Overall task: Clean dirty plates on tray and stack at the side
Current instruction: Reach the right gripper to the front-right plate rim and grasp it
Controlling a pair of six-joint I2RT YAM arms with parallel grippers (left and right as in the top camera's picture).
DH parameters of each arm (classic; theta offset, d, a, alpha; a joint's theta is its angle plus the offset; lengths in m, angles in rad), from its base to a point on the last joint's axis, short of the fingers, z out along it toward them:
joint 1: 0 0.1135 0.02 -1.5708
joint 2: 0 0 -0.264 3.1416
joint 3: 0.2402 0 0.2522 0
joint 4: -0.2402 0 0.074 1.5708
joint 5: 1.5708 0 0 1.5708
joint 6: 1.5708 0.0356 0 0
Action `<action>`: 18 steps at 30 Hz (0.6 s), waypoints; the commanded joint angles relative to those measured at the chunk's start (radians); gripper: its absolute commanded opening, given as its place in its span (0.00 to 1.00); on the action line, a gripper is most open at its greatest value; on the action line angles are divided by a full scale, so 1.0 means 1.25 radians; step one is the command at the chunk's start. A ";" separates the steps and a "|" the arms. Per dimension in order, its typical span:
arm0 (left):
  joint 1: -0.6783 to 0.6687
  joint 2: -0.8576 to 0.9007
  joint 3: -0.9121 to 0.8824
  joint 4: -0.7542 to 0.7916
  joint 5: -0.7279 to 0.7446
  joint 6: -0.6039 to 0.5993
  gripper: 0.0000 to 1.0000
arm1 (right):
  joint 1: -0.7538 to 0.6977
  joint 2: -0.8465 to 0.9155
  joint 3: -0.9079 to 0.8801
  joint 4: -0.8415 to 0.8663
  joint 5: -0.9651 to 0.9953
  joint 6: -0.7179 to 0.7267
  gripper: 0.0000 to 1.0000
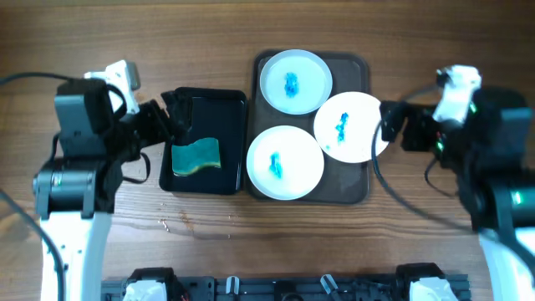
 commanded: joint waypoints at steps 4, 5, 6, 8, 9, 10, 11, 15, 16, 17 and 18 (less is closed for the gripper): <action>0.001 0.063 0.019 -0.079 0.031 -0.010 1.00 | 0.071 0.240 0.015 -0.107 -0.234 0.001 1.00; 0.000 0.069 0.019 -0.090 0.020 -0.010 1.00 | 0.102 0.273 0.011 -0.122 -0.211 0.002 1.00; -0.001 0.078 0.019 -0.107 0.002 -0.010 1.00 | 0.147 0.312 -0.003 -0.125 -0.176 0.023 1.00; -0.002 0.089 0.019 -0.128 -0.008 -0.011 1.00 | 0.243 0.404 -0.049 -0.092 -0.101 0.110 1.00; -0.002 0.089 0.019 -0.129 -0.002 -0.010 1.00 | 0.264 0.437 -0.061 -0.073 -0.090 0.138 1.00; -0.002 0.088 0.019 -0.135 -0.002 -0.010 1.00 | 0.274 0.479 -0.073 -0.035 -0.090 0.174 1.00; -0.002 0.090 0.019 -0.135 -0.002 -0.007 1.00 | 0.273 0.505 -0.078 -0.005 -0.092 0.175 0.90; -0.015 0.092 0.008 -0.141 -0.003 -0.007 1.00 | 0.270 0.574 -0.079 0.047 -0.088 0.164 0.33; -0.020 0.092 0.001 -0.141 -0.016 -0.008 1.00 | 0.269 0.591 -0.079 0.057 -0.082 0.169 0.43; -0.025 0.092 -0.007 -0.144 -0.036 -0.008 1.00 | 0.269 0.606 -0.079 0.067 -0.078 0.169 0.50; -0.027 0.096 -0.007 -0.150 -0.045 -0.008 1.00 | 0.269 0.620 -0.079 0.069 -0.055 0.172 0.54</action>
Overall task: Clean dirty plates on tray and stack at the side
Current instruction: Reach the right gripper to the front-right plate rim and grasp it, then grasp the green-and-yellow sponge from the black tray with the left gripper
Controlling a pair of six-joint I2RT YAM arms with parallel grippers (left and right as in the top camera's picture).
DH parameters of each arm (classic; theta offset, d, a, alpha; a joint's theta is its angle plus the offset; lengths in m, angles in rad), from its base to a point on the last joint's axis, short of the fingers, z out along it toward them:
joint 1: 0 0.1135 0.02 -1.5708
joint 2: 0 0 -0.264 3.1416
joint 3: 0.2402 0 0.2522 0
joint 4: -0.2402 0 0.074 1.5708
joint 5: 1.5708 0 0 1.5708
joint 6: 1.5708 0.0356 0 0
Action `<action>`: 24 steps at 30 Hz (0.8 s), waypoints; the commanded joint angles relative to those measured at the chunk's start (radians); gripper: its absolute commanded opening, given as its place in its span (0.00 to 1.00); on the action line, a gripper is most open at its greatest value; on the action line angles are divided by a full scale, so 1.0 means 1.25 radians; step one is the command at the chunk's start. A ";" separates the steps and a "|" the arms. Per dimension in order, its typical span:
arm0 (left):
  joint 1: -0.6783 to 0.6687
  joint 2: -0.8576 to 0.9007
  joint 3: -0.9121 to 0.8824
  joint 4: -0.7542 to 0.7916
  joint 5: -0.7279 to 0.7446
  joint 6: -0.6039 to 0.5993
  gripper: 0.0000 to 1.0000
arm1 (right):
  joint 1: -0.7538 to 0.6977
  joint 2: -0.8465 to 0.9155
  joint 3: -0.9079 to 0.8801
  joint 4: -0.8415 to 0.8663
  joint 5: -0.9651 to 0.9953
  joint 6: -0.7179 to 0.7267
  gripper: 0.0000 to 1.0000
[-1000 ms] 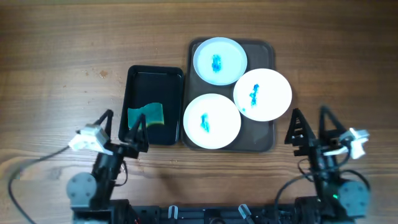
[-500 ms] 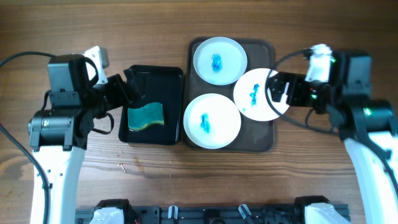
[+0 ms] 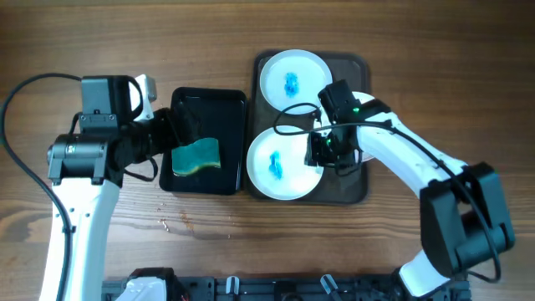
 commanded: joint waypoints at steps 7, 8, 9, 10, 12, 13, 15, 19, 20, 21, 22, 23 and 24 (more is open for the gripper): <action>-0.017 0.034 -0.011 -0.009 -0.040 -0.001 1.00 | -0.018 0.049 -0.056 0.075 0.063 0.009 0.39; -0.023 0.039 -0.011 -0.009 -0.040 -0.002 1.00 | -0.018 0.049 -0.071 0.096 0.054 0.009 0.29; -0.031 0.046 -0.011 -0.009 -0.040 -0.002 1.00 | -0.018 0.049 -0.075 0.117 0.055 0.009 0.16; -0.040 0.054 -0.011 -0.008 -0.040 -0.002 1.00 | -0.018 0.049 -0.074 0.135 0.054 0.011 0.07; -0.060 0.073 -0.011 -0.009 -0.040 -0.002 0.94 | -0.019 0.048 -0.074 0.163 0.055 0.046 0.04; -0.082 0.099 -0.011 -0.009 -0.041 -0.011 0.88 | -0.023 0.048 -0.074 0.165 0.065 0.094 0.04; -0.113 0.151 -0.011 -0.011 -0.080 -0.070 0.79 | -0.034 0.048 -0.074 0.166 0.070 0.167 0.04; -0.150 0.283 -0.011 -0.012 -0.280 -0.138 0.70 | -0.039 0.048 -0.074 0.172 0.076 0.125 0.04; -0.150 0.311 -0.011 -0.010 -0.294 -0.138 0.70 | -0.039 0.048 -0.074 0.171 0.075 0.107 0.04; -0.148 0.360 -0.011 -0.007 -0.314 -0.150 0.66 | -0.039 0.048 -0.074 0.168 0.075 0.101 0.04; -0.145 0.419 -0.011 0.006 -0.319 -0.153 0.62 | -0.039 0.048 -0.074 0.163 0.075 0.101 0.04; -0.145 0.461 -0.011 0.022 -0.318 -0.153 0.61 | -0.039 0.048 -0.074 0.161 0.075 0.101 0.04; -0.145 0.489 -0.011 0.032 -0.319 -0.153 0.61 | -0.039 0.048 -0.074 0.159 0.075 0.101 0.04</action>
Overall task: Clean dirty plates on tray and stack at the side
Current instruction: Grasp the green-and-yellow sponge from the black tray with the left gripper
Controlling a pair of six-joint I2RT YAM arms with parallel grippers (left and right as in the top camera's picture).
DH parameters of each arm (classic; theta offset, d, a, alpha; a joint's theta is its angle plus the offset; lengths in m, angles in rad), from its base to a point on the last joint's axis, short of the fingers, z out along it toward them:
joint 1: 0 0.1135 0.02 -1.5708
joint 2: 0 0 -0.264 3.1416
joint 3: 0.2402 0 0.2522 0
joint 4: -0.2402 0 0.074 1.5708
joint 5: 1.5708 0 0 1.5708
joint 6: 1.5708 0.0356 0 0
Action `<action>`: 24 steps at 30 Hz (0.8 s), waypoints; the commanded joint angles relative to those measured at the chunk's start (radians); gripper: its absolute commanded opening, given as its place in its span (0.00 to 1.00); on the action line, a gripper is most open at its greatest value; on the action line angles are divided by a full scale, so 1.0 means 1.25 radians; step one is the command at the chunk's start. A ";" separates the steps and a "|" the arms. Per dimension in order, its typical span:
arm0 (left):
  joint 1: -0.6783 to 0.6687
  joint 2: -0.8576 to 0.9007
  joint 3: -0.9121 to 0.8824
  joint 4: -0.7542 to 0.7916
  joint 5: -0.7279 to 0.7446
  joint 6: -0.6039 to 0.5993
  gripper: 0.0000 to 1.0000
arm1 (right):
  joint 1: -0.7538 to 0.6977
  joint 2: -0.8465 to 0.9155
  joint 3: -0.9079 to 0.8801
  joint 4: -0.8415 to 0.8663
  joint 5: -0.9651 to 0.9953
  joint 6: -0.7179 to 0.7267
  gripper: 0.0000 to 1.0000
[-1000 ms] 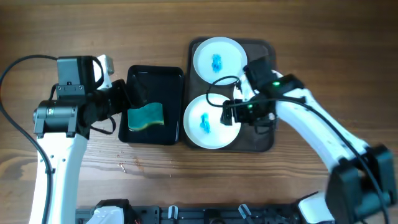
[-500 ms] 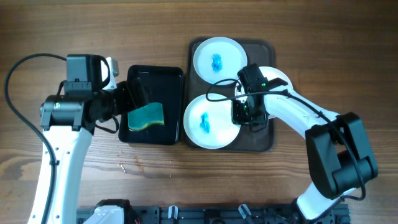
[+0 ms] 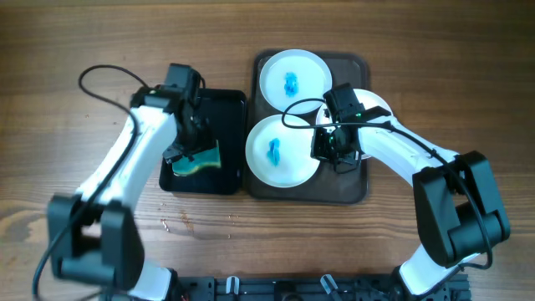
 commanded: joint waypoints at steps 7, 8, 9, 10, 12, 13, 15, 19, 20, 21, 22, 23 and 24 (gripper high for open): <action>0.002 0.197 -0.006 0.119 -0.032 -0.008 0.04 | -0.004 0.013 -0.011 -0.026 0.032 -0.006 0.04; 0.002 0.196 -0.002 0.119 0.011 0.033 0.04 | -0.004 0.013 -0.011 -0.029 0.032 -0.006 0.04; 0.002 0.192 0.004 0.107 0.027 0.047 0.04 | -0.004 0.013 -0.011 -0.030 0.032 -0.006 0.04; 0.002 0.186 0.009 0.096 0.028 0.047 0.04 | -0.004 0.013 -0.011 -0.031 0.032 -0.006 0.04; 0.002 0.155 0.038 0.057 0.027 0.047 0.04 | -0.004 0.013 -0.011 -0.031 0.032 -0.006 0.04; 0.002 0.132 0.058 0.034 0.026 0.054 0.04 | -0.004 0.013 -0.011 -0.032 0.032 -0.007 0.04; 0.002 0.087 0.097 -0.003 0.009 0.065 0.04 | -0.004 0.013 -0.011 -0.032 0.032 -0.025 0.04; -0.034 -0.005 0.143 -0.006 0.056 0.068 0.04 | -0.004 0.013 -0.011 -0.039 0.023 -0.108 0.04; -0.057 -0.010 0.143 0.013 0.113 0.067 0.04 | -0.004 0.013 -0.011 -0.041 0.023 -0.111 0.04; -0.078 -0.009 0.142 0.033 0.158 0.067 0.04 | -0.004 0.013 -0.011 -0.041 0.023 -0.111 0.04; -0.107 -0.003 0.141 0.066 0.196 0.064 0.04 | -0.004 0.013 -0.011 -0.040 0.023 -0.110 0.04; -0.133 0.005 0.141 0.096 0.208 0.055 0.04 | -0.004 0.013 -0.011 -0.040 0.023 -0.110 0.04; -0.180 0.026 0.141 0.146 0.206 0.023 0.04 | -0.004 0.013 -0.011 -0.040 0.023 -0.110 0.04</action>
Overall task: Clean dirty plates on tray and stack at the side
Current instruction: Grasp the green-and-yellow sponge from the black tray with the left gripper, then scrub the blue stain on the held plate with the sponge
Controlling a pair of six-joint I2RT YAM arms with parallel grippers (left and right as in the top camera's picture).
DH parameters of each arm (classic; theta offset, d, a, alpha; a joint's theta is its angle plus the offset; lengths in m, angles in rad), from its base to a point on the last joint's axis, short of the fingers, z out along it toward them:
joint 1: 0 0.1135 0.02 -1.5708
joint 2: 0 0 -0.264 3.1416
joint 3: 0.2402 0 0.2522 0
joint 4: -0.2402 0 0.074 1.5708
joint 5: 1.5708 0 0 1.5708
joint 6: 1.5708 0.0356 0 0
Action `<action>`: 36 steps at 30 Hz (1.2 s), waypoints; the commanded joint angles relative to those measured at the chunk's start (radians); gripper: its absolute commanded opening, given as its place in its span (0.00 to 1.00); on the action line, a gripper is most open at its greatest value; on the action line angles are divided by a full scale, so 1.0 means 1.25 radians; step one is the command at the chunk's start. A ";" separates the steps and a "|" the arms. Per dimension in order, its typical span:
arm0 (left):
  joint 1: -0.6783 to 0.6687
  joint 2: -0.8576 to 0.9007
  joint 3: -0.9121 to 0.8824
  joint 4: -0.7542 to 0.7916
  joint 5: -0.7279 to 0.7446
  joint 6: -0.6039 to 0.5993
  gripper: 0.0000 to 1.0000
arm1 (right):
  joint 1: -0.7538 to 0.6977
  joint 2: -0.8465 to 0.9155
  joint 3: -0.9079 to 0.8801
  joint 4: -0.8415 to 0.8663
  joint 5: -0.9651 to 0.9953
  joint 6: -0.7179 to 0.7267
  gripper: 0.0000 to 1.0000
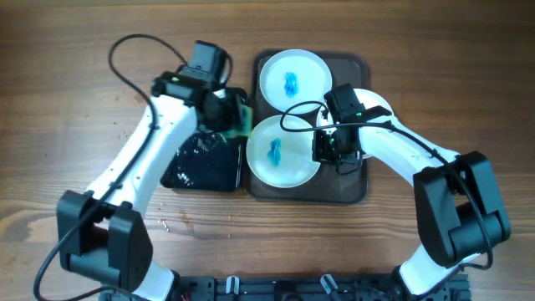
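Note:
Three white plates with blue smears lie on the brown tray (355,188): a far plate (294,79), a front plate (280,155) and a right plate (376,104) mostly hidden under my right arm. My left gripper (235,119) is shut on the green sponge (245,119), holding it at the brown tray's left edge, just beside the front plate's far-left rim. My right gripper (321,147) sits at the front plate's right rim and appears shut on it; its fingers are hidden under the wrist.
The black tray (201,163) left of the brown tray holds only wet traces. My left arm runs diagonally across it. Bare wooden table lies around both trays.
My left gripper has lifted the sponge out of the black tray and now holds it to the right, at the brown tray's edge. My right gripper and the front plate have not moved.
Both grippers first stood apart at the table's sides, the sponge lying in the black tray. Then my right gripper was at the front plate's right rim. Then my left gripper was down on the sponge; the plate had shifted slightly. Now the sponge is lifted beside the plate.

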 commanded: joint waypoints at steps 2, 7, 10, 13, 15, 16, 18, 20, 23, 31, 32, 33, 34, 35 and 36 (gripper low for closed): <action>-0.112 0.068 0.008 0.120 0.069 -0.062 0.04 | -0.002 0.013 -0.012 -0.016 0.027 -0.026 0.04; -0.179 0.235 0.008 0.190 0.097 -0.099 0.04 | -0.002 0.013 -0.012 -0.016 0.026 -0.017 0.04; -0.171 0.294 0.008 0.161 -0.013 -0.099 0.04 | -0.002 0.013 -0.012 -0.016 0.026 -0.017 0.04; -0.145 0.296 0.010 0.097 -0.216 -0.092 0.04 | -0.002 0.013 -0.012 -0.017 0.020 -0.015 0.04; -0.131 0.295 0.011 0.050 -0.295 -0.082 0.04 | -0.002 0.013 -0.012 -0.017 0.020 0.007 0.04; -0.127 0.295 0.011 0.041 -0.284 -0.071 0.04 | -0.002 0.013 -0.012 -0.016 0.021 0.018 0.04; -0.127 0.296 0.011 0.052 -0.113 -0.031 0.04 | -0.002 0.013 -0.012 -0.016 0.021 0.025 0.04; -0.133 0.297 0.008 0.091 0.156 0.008 0.04 | -0.002 0.013 -0.012 -0.016 0.021 0.025 0.05; -0.175 0.298 -0.019 0.201 0.383 0.004 0.04 | -0.002 0.013 -0.012 -0.016 0.021 0.024 0.04; -0.246 0.323 -0.031 0.176 0.288 -0.010 0.04 | -0.002 0.013 -0.012 -0.017 0.021 0.024 0.04; -0.242 0.323 -0.031 0.146 0.245 -0.011 0.04 | -0.002 0.013 -0.012 -0.017 0.021 0.024 0.04; -0.237 0.323 -0.031 0.121 0.201 -0.011 0.04 | -0.002 0.013 -0.012 -0.017 0.021 0.024 0.04; -0.227 0.323 -0.031 0.080 0.117 -0.011 0.04 | -0.002 0.013 -0.012 -0.016 0.021 0.024 0.05; -0.210 0.323 -0.031 0.043 0.028 -0.011 0.04 | -0.002 0.013 -0.012 -0.016 0.021 0.025 0.04; -0.192 0.323 -0.031 0.017 -0.036 -0.011 0.04 | -0.002 0.013 -0.012 -0.016 0.021 0.024 0.04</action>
